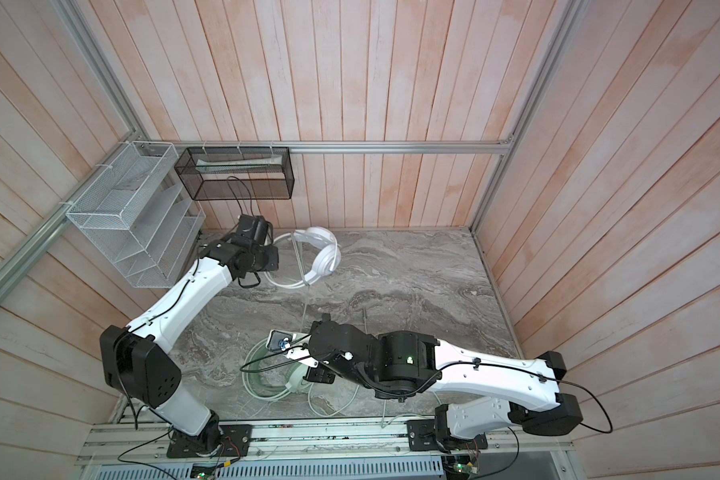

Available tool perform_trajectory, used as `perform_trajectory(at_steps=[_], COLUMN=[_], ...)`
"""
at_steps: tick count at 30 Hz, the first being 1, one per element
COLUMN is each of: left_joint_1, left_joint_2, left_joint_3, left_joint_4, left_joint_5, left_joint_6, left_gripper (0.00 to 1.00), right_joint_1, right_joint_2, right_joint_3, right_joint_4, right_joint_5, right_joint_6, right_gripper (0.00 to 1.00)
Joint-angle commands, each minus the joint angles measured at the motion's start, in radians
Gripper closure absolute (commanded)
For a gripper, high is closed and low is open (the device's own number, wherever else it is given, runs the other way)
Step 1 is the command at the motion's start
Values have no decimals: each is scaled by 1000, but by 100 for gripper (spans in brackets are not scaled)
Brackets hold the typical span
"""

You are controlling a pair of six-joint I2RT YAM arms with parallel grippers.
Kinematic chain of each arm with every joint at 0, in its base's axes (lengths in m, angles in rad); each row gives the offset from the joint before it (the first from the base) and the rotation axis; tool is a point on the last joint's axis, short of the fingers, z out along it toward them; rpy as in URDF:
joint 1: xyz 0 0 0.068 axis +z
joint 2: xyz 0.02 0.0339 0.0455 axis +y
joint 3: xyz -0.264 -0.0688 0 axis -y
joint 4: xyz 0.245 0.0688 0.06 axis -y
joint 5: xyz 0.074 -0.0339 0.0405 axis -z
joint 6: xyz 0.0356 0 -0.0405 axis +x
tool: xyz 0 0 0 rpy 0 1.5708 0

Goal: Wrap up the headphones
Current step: 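Pull the grey cable down toward the table with the right gripper, then lower the headset with the left gripper while the right gripper brings cable up over it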

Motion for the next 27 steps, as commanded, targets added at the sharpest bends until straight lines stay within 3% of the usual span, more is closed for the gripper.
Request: perform_trajectory(at_steps=[1,7,13,16,21,25,27], left_joint_1=[-58,-207,-345,-394,-427,-460,-478], left_joint_2=[-58,-88,-161,-226,-343,-429,-460], left_joint_3=[-95,-206,-352,-438,-539,-605,-635], left_joint_4=[229,267,421,492,536,591,625], left_joint_5=[-372,-492,-599,-594,-575,-553,-563], left_joint_6=[100,165,368,433,463,503,528], left_gripper=[100,100,100,100,100,100,100], right_joint_1=[35,35,22,-31,-92,-105,-134], right_joint_2=[3,-11,-36,-87,-171,-182,-174], right_joint_3=[104,189,158,100,27,-30,-56], right_joint_4=[-124,-156,-88,34,216,291,316], right_joint_5=[45,112,305,374,390,387,373], right_joint_6=[-84,-136,-200,-252,-282,-295,-294], right_gripper=[100,100,100,100,99,85,84])
